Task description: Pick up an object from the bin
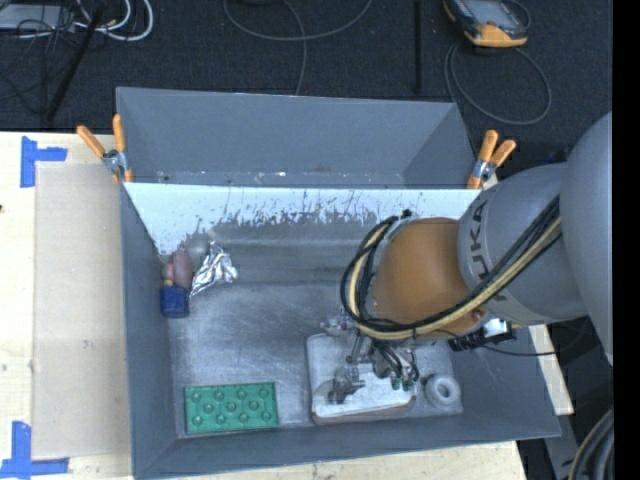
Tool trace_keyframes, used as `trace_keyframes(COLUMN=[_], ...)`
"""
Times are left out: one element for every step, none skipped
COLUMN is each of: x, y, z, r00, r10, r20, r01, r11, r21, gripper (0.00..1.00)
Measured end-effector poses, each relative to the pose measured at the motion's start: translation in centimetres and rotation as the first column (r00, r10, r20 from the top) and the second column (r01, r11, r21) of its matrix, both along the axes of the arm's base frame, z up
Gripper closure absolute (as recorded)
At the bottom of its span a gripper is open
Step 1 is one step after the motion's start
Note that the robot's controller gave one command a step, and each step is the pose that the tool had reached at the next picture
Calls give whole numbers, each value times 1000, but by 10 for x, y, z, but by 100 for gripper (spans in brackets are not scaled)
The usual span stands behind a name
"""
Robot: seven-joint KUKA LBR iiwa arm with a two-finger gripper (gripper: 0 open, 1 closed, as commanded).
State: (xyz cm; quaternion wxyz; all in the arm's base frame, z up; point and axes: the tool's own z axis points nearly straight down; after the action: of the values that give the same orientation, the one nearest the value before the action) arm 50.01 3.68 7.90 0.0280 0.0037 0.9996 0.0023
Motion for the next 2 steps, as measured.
trace_keyframes(x=[-10,-5], y=[50,49], z=[26,27], r00=[972,981], r10=[234,189], r20=[-8,-33], r01=[-234,-190], r11=[972,982], r21=[-11,-7], gripper=[100,100])
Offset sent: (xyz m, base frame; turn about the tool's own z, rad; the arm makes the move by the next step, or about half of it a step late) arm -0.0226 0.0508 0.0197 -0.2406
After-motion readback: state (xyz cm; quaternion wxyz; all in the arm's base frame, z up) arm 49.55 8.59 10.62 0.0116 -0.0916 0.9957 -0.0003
